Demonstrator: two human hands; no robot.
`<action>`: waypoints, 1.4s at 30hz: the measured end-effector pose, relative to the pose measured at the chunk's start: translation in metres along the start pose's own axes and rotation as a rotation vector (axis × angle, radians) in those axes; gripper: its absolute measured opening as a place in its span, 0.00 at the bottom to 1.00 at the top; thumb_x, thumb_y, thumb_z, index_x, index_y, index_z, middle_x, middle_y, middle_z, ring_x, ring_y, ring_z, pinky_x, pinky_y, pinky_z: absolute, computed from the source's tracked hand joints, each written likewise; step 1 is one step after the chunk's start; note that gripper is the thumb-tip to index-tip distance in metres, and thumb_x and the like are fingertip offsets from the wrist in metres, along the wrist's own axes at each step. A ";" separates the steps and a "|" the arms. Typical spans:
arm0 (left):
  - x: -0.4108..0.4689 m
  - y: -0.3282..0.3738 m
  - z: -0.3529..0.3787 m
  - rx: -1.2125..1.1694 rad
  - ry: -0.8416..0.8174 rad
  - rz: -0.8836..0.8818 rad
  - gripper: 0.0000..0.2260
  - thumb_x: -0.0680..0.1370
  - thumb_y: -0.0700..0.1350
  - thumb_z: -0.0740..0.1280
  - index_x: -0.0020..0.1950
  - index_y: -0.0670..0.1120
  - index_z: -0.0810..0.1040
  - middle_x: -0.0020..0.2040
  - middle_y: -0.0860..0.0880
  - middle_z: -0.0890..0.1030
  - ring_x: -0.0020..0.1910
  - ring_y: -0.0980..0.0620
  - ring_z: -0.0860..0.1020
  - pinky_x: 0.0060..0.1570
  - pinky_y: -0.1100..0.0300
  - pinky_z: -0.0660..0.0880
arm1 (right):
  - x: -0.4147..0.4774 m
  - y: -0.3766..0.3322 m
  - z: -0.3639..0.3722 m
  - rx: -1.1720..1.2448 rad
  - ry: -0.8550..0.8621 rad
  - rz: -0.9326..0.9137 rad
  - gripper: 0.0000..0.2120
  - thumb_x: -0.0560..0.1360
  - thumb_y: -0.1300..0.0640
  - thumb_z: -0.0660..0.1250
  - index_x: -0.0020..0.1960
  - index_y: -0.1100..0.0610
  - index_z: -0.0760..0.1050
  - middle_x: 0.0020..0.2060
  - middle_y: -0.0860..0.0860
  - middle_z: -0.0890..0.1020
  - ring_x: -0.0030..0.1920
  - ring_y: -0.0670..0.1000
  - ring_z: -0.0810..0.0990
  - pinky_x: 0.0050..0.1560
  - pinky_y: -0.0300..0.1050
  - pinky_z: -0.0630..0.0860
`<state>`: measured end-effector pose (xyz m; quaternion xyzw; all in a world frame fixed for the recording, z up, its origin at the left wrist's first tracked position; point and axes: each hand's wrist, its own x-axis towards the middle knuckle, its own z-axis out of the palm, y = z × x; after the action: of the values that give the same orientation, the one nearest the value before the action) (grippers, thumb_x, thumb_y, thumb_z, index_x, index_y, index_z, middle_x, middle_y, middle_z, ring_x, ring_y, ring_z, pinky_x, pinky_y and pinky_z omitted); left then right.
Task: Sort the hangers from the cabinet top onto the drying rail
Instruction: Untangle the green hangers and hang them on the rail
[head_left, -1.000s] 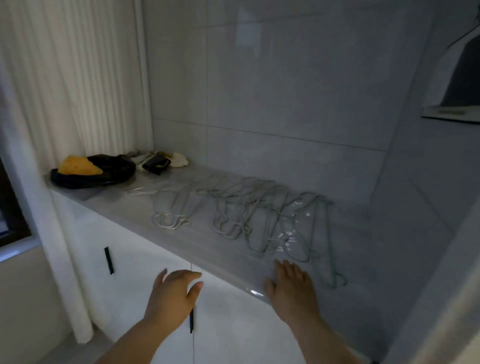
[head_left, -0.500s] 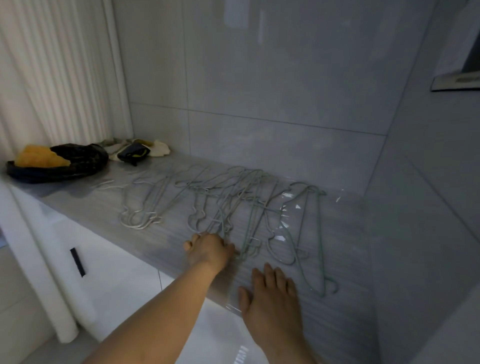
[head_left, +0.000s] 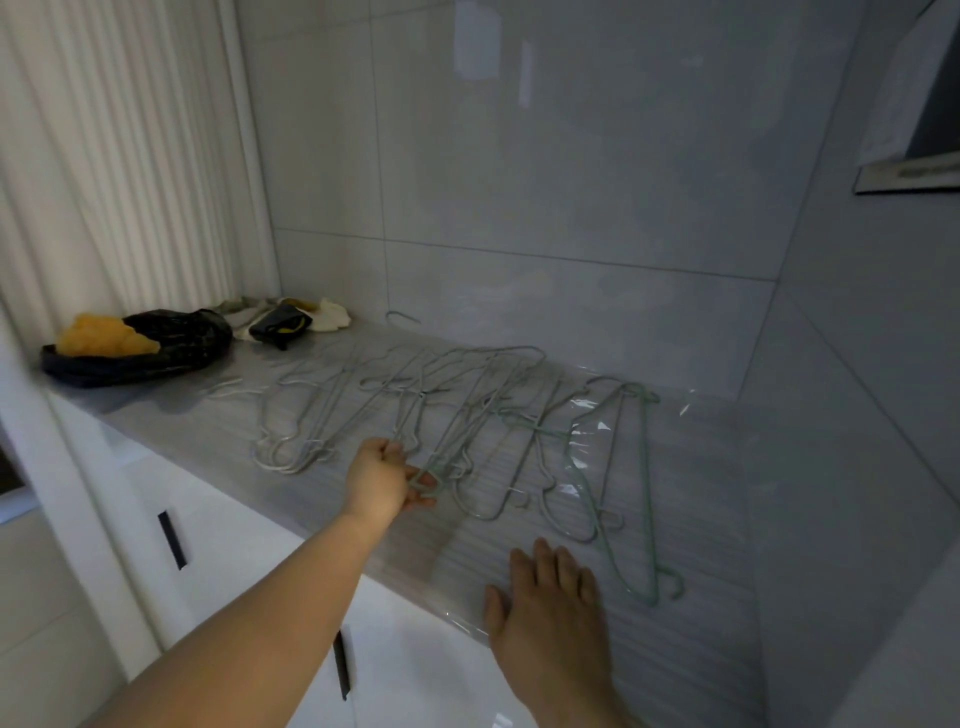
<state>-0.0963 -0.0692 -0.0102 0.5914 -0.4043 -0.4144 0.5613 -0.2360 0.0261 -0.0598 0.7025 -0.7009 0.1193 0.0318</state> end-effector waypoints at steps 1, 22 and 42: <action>-0.002 0.001 -0.004 0.010 0.010 0.022 0.11 0.81 0.38 0.49 0.41 0.43 0.65 0.32 0.41 0.74 0.12 0.56 0.71 0.12 0.73 0.60 | 0.000 -0.001 0.000 -0.002 -0.002 -0.001 0.21 0.54 0.44 0.65 0.37 0.59 0.84 0.38 0.56 0.86 0.38 0.56 0.85 0.36 0.52 0.81; -0.142 0.024 -0.155 0.272 0.076 0.413 0.10 0.80 0.42 0.53 0.40 0.50 0.66 0.37 0.54 0.80 0.29 0.57 0.80 0.33 0.60 0.73 | 0.000 -0.110 -0.094 1.192 -0.025 -0.062 0.14 0.77 0.62 0.60 0.62 0.64 0.71 0.53 0.56 0.77 0.56 0.52 0.74 0.52 0.37 0.66; -0.593 -0.014 -0.391 0.608 0.719 0.120 0.07 0.78 0.42 0.60 0.52 0.49 0.75 0.49 0.49 0.79 0.47 0.53 0.78 0.51 0.64 0.74 | -0.355 -0.254 -0.182 0.990 -0.929 -0.592 0.07 0.79 0.62 0.56 0.52 0.63 0.71 0.31 0.55 0.76 0.26 0.51 0.72 0.30 0.41 0.72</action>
<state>0.0776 0.6195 0.0076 0.8105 -0.3206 -0.0132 0.4901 -0.0027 0.4159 0.0721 0.7723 -0.2876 0.0980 -0.5579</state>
